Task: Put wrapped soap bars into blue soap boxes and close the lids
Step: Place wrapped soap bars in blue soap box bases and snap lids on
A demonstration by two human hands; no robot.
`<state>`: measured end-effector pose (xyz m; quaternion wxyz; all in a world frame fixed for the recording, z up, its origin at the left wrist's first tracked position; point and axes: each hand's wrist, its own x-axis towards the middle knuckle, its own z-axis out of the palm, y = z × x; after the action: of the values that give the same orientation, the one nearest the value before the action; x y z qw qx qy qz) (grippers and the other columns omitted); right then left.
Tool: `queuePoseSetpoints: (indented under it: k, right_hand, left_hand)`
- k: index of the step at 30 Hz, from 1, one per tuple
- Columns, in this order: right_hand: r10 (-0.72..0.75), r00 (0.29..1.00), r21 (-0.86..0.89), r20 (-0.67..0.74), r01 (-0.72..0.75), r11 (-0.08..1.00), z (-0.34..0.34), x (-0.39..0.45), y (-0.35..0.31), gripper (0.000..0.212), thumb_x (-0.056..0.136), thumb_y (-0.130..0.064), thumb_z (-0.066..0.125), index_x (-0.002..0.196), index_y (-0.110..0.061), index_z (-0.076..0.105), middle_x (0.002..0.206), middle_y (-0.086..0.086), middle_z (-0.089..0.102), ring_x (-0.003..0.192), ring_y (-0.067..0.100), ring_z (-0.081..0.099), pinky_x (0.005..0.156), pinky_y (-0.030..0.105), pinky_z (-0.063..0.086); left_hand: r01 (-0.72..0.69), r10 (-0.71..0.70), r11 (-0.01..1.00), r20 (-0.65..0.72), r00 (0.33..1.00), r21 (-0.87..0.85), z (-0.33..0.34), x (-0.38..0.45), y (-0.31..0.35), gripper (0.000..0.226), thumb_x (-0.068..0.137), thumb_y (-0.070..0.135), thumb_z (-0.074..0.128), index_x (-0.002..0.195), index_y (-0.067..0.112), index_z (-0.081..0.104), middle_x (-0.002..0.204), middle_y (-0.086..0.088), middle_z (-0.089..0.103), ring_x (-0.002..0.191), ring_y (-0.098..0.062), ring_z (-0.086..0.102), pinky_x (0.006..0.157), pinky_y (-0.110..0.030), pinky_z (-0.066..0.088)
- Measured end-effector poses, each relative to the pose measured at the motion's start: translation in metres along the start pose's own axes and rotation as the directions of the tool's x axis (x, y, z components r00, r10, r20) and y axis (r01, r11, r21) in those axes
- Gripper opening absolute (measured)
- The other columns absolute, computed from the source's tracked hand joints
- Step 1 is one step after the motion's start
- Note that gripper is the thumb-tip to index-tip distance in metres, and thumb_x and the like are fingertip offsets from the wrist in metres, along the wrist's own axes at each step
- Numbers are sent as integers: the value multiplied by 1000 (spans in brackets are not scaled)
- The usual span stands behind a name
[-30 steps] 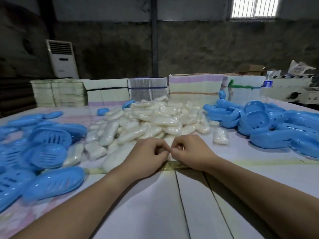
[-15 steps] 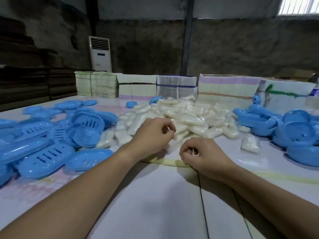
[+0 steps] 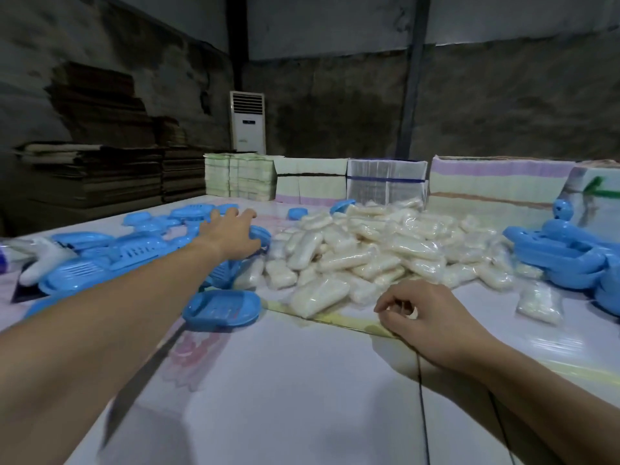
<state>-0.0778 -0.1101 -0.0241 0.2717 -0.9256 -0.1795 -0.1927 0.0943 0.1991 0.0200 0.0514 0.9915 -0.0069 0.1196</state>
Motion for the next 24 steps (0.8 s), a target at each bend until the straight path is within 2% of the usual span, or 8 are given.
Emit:
queuePoseSetpoints:
  k: [3,5,8,11,14,18,21,24]
  right_hand:
    - [-14,1000,3,3,14,1000,1,1,0,23,83,-20,65,74,-41,65,82,-22,62,81,1,56,69,18,44]
    - [-18,1000,-8,0,18,1000,1,2,2,22,82,-20,65,75,-41,65,85,-26,61,84,0,56,69,15,42]
    - [-18,1000,-13,-8,18,1000,1,2,4,22,82,-19,66,75,-40,67,86,-29,61,85,-1,56,70,15,42]
    - [-17,1000,-3,-11,17,1000,2,2,4,24,81,-18,66,74,-41,66,85,-27,62,84,0,57,70,15,42]
    - [8,1000,20,-16,-7,1000,1,2,5,23,81,-17,66,74,-38,67,83,-24,63,83,1,58,70,16,43]
    - [30,999,36,-24,-29,999,0,2,4,21,81,-16,67,74,-36,68,79,-22,64,81,2,58,71,18,44]
    - [57,997,65,-54,-53,996,-2,2,5,24,81,-15,66,72,-37,67,77,-19,64,77,4,59,70,20,46]
    - [91,991,109,-100,-80,991,-3,1,8,24,81,-14,66,70,-36,68,74,-17,64,73,5,59,68,18,45]
  left_hand:
    - [19,-24,997,68,997,72,3,5,-7,57,96,38,48,150,27,36,149,-11,44,138,-41,32,108,-54,37]
    - [1,-5,993,36,999,115,4,5,-2,41,97,27,48,138,23,51,138,-10,54,134,-37,36,105,-53,39]
    - [-49,53,989,-28,998,141,8,2,7,28,94,17,52,121,20,61,126,-7,60,128,-33,42,99,-50,44]
    - [-94,94,996,-75,993,10,8,1,10,14,93,13,54,103,19,59,116,-7,64,113,-30,51,87,-44,51]
    - [-152,123,970,-159,980,-188,6,-4,15,13,93,10,57,104,16,62,112,-7,66,103,-28,57,83,-41,52]
    - [-314,227,923,-344,911,-223,2,-21,40,10,94,15,58,94,26,58,99,4,59,100,-23,53,81,-45,51]
    - [-460,323,855,-448,834,-240,2,-38,68,16,93,20,58,91,34,51,96,13,53,101,-16,44,81,-39,47]
    - [-563,392,777,-485,782,-280,1,-56,102,16,89,21,60,90,34,50,94,16,52,101,-15,43,75,-34,41]
